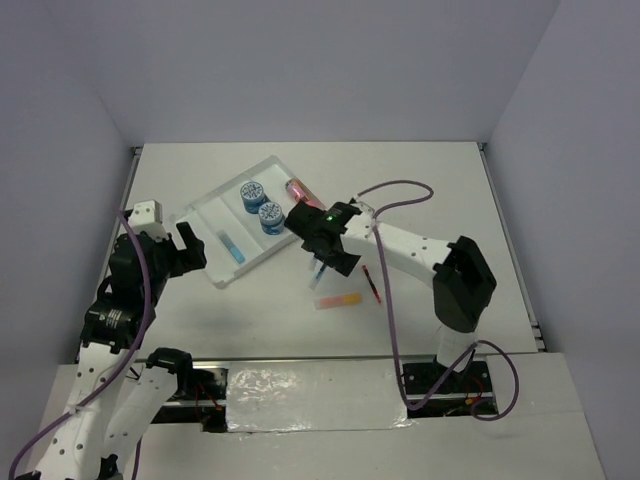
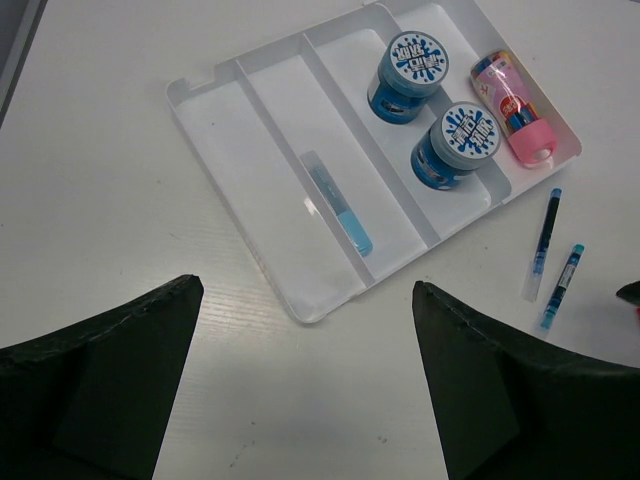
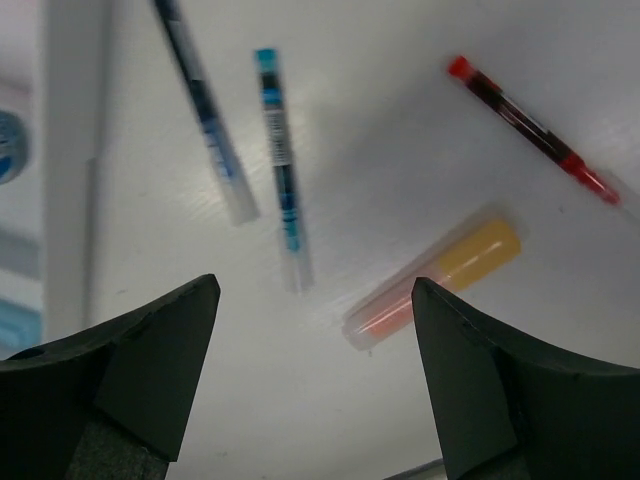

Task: Sort the stationery into containers
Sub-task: Pick up the stationery from the center of the board.

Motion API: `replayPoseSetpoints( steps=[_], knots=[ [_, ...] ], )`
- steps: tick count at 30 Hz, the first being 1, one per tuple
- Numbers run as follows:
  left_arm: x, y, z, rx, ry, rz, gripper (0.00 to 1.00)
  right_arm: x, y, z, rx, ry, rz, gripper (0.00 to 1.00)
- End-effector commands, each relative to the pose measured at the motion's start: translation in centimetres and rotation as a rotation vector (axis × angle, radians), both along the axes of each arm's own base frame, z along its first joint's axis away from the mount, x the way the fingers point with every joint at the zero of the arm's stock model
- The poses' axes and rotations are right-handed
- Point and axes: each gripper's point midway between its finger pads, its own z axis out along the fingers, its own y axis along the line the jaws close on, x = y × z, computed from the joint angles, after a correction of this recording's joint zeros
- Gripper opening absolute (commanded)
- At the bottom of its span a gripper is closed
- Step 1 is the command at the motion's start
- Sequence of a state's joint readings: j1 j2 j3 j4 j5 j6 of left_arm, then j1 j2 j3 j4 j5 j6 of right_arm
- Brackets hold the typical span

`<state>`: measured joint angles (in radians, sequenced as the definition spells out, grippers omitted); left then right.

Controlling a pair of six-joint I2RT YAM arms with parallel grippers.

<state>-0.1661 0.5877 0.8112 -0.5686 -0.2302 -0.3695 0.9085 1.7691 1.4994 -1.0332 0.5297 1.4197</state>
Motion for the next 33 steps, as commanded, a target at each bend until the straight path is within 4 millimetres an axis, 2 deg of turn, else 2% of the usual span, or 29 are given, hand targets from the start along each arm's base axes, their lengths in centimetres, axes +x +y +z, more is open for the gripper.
replayPoseSetpoints(
  steps=[1,10,15,18,20,25,27,28,29,30,31,33],
  knots=[
    [0.1,0.0,0.8,-0.003,-0.043,0.001,0.99,-3.3,-2.5,-2.9,-0.050,0.136,-0.269,0.85],
    [0.1,-0.6,0.7,-0.001,-0.035,-0.026,0.99,-6.2,-2.5,-7.1,-0.005,0.226,-0.334,0.83],
    [0.2,-0.8,0.6,-0.003,-0.032,-0.033,0.99,-6.3,-1.6,-10.0,-0.014,0.263,-0.303,0.80],
    [0.3,-1.0,0.4,0.000,-0.022,-0.040,0.99,-6.2,-1.7,-10.8,-0.021,0.256,-0.308,0.79],
    [0.4,-1.1,0.4,0.000,-0.019,-0.043,0.99,-6.5,-1.9,-11.5,-0.018,0.263,-0.311,0.73],
    [0.4,-1.1,0.3,0.002,-0.015,-0.043,0.99,-7.5,-2.2,-12.4,-0.015,0.276,-0.309,0.68],
    [0.4,-1.0,0.2,0.001,-0.014,-0.041,0.99,-7.9,-2.2,-12.2,-0.013,0.269,-0.311,0.58],
    [0.4,-1.0,0.2,0.001,-0.014,-0.041,0.99,-8.2,-2.5,-12.4,-0.020,0.268,-0.307,0.48],
    [0.4,-1.0,0.2,0.001,-0.014,-0.041,0.99,-8.3,-2.3,-12.2,-0.004,0.260,-0.297,0.34],
    [0.4,-1.1,0.2,0.001,-0.013,-0.042,0.99,-8.4,-2.2,-12.2,0.009,0.259,-0.297,0.05],
    [0.4,-1.1,0.1,0.001,-0.011,-0.042,0.99,-9.0,-2.8,-12.5,0.006,0.269,-0.304,0.00],
    [0.4,-1.1,0.1,0.001,-0.009,-0.042,0.99,-9.2,-2.6,-11.9,0.042,0.253,-0.294,0.00]
  ],
)
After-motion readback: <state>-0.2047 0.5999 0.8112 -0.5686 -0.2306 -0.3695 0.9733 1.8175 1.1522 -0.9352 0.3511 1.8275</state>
